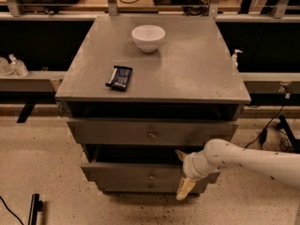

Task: Open middle drawer

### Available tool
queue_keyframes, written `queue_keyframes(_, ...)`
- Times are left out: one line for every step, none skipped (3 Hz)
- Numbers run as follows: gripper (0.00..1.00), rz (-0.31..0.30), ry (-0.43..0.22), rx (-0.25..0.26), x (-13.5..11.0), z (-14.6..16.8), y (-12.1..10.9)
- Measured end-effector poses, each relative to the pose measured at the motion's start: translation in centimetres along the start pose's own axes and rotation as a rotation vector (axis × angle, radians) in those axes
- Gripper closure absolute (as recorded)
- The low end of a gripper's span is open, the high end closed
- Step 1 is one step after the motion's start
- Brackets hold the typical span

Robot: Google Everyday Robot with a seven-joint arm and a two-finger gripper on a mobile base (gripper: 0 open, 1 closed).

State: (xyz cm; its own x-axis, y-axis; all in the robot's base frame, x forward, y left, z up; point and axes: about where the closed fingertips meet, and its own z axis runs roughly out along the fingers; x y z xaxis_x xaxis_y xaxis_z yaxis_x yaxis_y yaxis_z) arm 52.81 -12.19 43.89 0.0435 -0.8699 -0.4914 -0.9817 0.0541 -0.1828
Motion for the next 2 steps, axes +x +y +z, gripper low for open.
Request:
queue_keyframes(0.0, 0.003, 0.014, 0.004, 0.65, -5.24, 4.65)
queue_keyframes(0.0, 0.004, 0.016, 0.0, 0.76, -5.51, 4.99)
